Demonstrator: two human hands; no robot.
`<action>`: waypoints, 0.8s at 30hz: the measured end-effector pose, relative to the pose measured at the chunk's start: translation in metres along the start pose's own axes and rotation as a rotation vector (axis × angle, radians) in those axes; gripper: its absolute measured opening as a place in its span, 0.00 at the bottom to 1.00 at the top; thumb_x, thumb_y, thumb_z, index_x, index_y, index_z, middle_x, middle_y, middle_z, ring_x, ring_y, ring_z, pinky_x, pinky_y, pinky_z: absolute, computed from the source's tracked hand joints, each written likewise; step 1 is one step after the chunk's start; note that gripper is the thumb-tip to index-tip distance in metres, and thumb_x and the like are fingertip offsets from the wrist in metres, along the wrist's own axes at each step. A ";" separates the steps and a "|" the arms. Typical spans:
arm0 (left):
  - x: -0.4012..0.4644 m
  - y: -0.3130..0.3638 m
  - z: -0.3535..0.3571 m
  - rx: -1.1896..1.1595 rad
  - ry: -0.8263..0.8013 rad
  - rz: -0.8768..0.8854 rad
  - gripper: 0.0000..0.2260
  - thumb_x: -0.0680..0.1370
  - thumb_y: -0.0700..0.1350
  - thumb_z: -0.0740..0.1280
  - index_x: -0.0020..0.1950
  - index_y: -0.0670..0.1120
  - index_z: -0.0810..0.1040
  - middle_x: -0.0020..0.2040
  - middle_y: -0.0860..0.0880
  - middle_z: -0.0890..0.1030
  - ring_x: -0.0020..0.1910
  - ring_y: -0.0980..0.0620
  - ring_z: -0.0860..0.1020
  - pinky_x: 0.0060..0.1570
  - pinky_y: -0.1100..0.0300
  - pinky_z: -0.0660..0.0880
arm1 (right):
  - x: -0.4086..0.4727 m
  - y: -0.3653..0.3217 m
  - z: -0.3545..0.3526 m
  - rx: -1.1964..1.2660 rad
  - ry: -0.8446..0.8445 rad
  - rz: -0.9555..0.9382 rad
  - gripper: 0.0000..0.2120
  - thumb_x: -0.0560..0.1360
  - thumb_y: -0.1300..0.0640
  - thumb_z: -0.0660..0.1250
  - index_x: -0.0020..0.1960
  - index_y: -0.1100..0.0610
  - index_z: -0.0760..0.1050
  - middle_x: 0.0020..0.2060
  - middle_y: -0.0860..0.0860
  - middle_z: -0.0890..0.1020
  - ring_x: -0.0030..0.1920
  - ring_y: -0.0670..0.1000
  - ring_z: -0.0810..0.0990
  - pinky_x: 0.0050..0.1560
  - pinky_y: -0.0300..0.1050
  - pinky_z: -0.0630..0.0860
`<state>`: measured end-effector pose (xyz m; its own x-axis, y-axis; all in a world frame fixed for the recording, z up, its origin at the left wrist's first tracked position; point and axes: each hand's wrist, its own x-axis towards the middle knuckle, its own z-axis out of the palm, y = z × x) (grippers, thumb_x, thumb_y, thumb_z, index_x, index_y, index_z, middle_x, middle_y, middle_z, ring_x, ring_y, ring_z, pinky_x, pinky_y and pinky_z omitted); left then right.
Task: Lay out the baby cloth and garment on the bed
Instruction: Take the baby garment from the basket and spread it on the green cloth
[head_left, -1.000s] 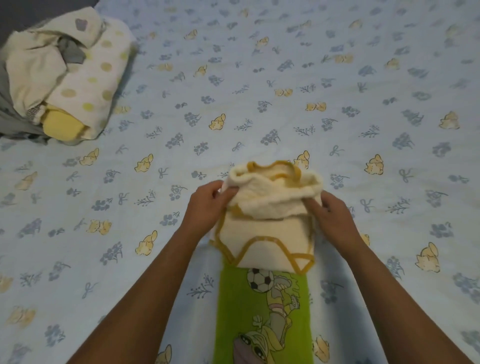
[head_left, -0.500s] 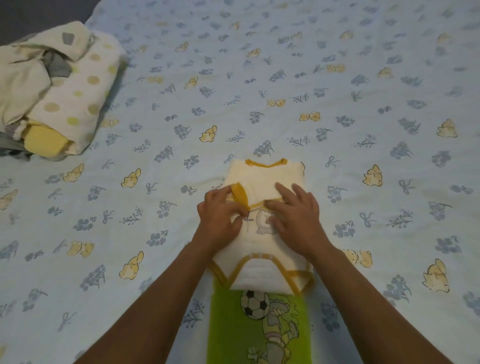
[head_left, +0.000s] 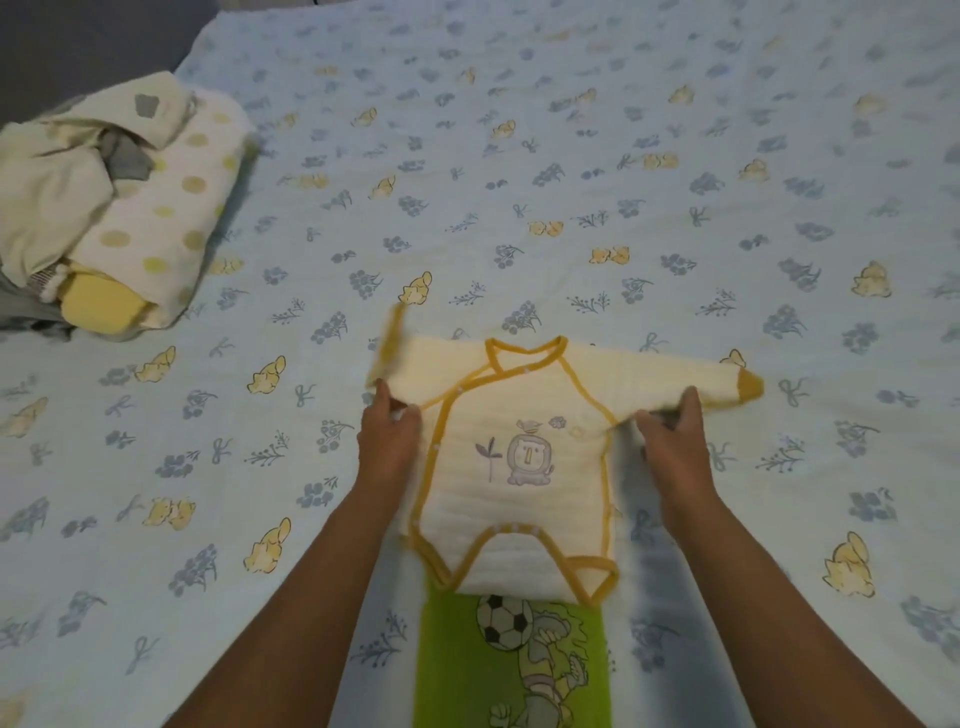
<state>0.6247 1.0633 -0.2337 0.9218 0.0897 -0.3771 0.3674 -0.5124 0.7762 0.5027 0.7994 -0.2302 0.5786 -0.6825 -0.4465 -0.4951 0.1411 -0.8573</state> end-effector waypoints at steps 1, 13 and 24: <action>0.008 0.000 -0.003 0.017 -0.009 -0.084 0.26 0.79 0.47 0.61 0.77 0.49 0.62 0.67 0.41 0.74 0.63 0.39 0.74 0.63 0.44 0.73 | 0.001 -0.001 -0.003 -0.043 0.016 0.029 0.36 0.77 0.54 0.64 0.79 0.50 0.49 0.75 0.56 0.63 0.72 0.60 0.66 0.70 0.58 0.67; -0.033 -0.012 0.006 0.321 -0.080 0.191 0.23 0.75 0.51 0.70 0.69 0.50 0.70 0.54 0.45 0.75 0.52 0.46 0.76 0.56 0.49 0.75 | -0.098 0.025 0.043 -0.753 -0.706 -0.261 0.28 0.68 0.52 0.75 0.66 0.48 0.72 0.50 0.45 0.76 0.48 0.45 0.76 0.48 0.39 0.73; -0.061 -0.023 -0.004 0.332 -0.193 0.132 0.23 0.72 0.51 0.72 0.65 0.53 0.73 0.49 0.52 0.81 0.43 0.54 0.77 0.40 0.59 0.72 | -0.128 0.019 0.015 -0.874 -1.279 -0.106 0.15 0.75 0.45 0.67 0.58 0.51 0.81 0.55 0.47 0.84 0.51 0.45 0.81 0.56 0.46 0.79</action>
<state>0.5600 1.0729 -0.2269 0.9066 -0.1415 -0.3976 0.1583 -0.7593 0.6311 0.4290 0.9007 -0.1937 0.5570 0.4473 -0.6997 -0.3649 -0.6251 -0.6900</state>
